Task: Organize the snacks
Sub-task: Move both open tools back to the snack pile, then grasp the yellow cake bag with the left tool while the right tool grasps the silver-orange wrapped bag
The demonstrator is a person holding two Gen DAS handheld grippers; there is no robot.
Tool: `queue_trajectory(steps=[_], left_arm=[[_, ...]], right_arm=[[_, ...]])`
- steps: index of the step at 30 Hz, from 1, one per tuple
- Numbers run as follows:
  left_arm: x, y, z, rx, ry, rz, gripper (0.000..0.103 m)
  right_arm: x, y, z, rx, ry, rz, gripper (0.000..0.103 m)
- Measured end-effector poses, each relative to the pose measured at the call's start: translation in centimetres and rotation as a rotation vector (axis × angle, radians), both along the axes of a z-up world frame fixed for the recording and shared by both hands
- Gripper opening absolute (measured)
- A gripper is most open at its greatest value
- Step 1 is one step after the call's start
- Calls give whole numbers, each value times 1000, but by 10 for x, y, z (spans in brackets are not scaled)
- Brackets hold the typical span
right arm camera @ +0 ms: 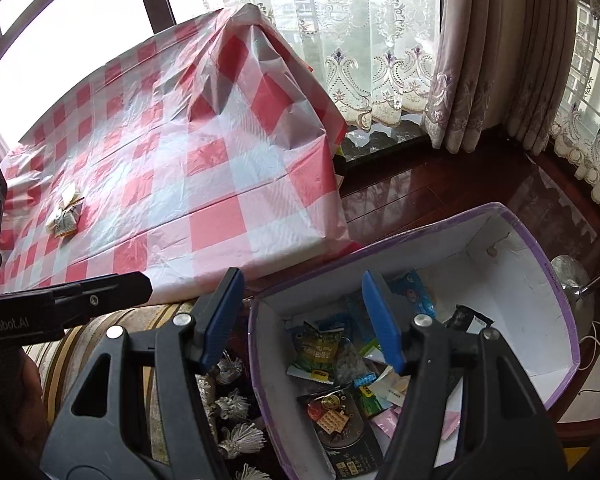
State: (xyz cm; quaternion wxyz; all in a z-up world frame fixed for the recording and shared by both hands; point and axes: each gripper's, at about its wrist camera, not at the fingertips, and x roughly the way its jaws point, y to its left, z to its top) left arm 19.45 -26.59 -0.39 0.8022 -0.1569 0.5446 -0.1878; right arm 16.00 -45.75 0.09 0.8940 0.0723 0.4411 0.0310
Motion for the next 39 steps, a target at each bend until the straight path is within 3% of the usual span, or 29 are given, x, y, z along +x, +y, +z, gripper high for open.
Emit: queue_trajectory(steps=[10, 21, 26, 31, 39], left_arm=[[15, 71, 6, -2, -47, 167, 63], [43, 214, 24, 82, -164, 499, 63], [53, 276, 12, 110, -144, 621, 63], [67, 298, -6, 143, -107, 642, 63], [90, 306, -30, 218, -49, 601, 63]], right_arm=[[15, 60, 15, 18, -21, 102, 66], [51, 148, 34, 14, -70, 215, 68], [68, 192, 38, 35, -75, 265, 73], [82, 233, 41, 46, -79, 321, 79], [102, 283, 23, 17, -49, 371, 79]])
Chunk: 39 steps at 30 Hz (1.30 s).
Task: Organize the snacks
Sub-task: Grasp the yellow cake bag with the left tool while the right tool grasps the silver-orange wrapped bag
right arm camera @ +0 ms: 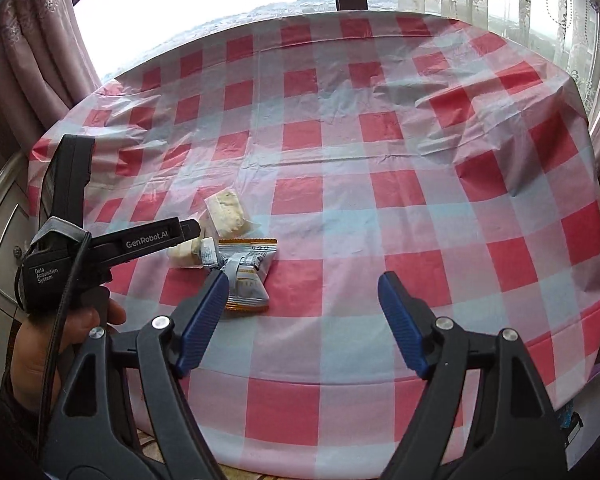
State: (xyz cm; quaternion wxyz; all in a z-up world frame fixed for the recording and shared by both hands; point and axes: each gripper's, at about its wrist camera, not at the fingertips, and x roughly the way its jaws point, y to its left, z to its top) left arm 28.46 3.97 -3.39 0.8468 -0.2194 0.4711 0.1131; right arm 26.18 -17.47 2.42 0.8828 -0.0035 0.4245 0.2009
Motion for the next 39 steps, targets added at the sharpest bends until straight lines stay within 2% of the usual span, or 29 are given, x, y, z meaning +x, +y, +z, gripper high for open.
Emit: queue_trajectory(steps=[2, 9, 13, 15, 22, 30, 36, 39], left_arm=[[5, -1, -5, 27, 25, -2, 63], [5, -11, -7, 170, 20, -102, 60], [-3, -14, -10, 252, 23, -134, 45], [-7, -7, -10, 243, 17, -131, 41], [-22, 7, -9, 202, -20, -112, 39], [-45, 19, -9, 74, -80, -95, 38], [-45, 19, -10, 65, -84, -83, 38], [-45, 19, -10, 70, -83, -81, 38]], right_arm=[[5, 8, -6, -8, 13, 3, 79], [13, 30, -26, -50, 47, 36, 79], [14, 44, -33, -69, 52, 69, 79], [16, 49, -36, -75, 55, 77, 79], [22, 69, -46, -109, 63, 109, 79], [30, 74, -57, -139, 73, 97, 79], [38, 74, -68, -177, 69, 69, 79], [38, 75, -68, -181, 50, 73, 71]])
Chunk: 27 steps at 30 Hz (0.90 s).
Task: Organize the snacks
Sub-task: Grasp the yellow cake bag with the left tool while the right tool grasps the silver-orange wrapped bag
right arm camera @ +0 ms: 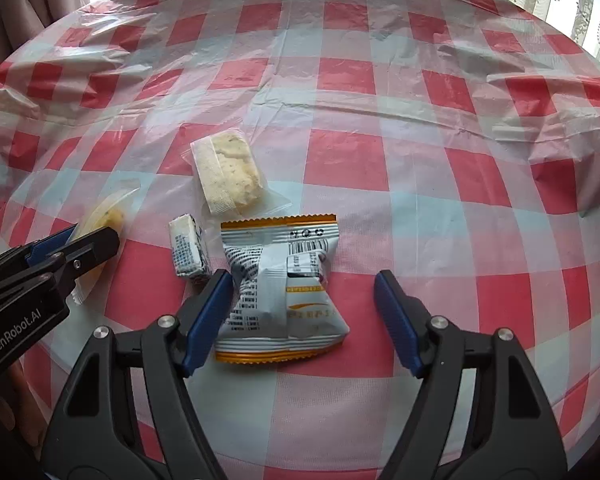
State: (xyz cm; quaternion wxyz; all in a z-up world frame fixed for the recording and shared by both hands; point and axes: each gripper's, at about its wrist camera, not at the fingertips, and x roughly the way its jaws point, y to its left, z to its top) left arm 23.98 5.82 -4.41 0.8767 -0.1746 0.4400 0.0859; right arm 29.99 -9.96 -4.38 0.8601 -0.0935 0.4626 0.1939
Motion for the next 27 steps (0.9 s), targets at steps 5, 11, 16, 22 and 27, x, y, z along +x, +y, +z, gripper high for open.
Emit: queue_trajectory(steps=[5, 11, 16, 22, 27], left_arm=[[-1, 1, 0, -7, -3, 2, 38], [-8, -2, 0, -13, -4, -2, 38], [-15, -3, 1, -25, 2, 1, 38], [-23, -17, 3, 23, 73, -32, 38], [-30, -32, 3, 97, 142, -84, 40]], right_arm=[[-2, -1, 1, 7, -20, 7, 54], [-8, -4, 1, -5, -13, 15, 52], [-15, -9, 2, -20, 9, 21, 51], [-25, -20, 3, -29, 47, 36, 51], [-32, -29, 5, -35, 73, 54, 51]])
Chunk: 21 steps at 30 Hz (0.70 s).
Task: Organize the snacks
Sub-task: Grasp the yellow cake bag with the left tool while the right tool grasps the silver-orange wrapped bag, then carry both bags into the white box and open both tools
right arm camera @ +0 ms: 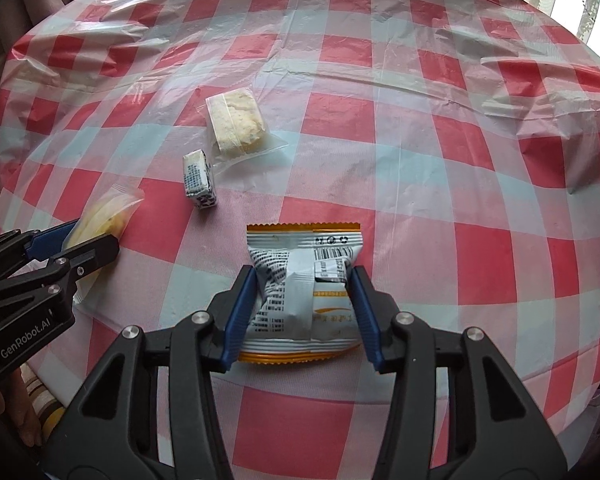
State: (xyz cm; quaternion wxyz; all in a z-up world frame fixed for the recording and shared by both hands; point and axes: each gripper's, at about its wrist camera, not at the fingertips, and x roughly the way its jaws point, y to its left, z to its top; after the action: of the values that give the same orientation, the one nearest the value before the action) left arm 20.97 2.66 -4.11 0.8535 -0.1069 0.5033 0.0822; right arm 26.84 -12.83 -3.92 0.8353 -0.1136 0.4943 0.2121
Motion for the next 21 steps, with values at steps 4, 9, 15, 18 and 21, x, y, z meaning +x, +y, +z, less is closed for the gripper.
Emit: queue_trajectory(steps=[4, 9, 15, 18, 21], left_arm=[[-5, 1, 0, -34, -2, -7, 47], [-5, 5, 1, -78, -20, -14, 54], [-3, 2, 1, -27, -8, -6, 41], [-5, 8, 1, -55, -17, 2, 38], [-9, 5, 2, -81, -20, -12, 37]], right_arm=[[-1, -5, 1, 3, 12, -3, 52], [-2, -3, 1, -6, 13, 2, 52], [-4, -7, 2, 2, 15, 5, 51], [-7, -12, 5, 13, 10, 3, 49], [-12, -19, 11, 29, -3, -2, 49]])
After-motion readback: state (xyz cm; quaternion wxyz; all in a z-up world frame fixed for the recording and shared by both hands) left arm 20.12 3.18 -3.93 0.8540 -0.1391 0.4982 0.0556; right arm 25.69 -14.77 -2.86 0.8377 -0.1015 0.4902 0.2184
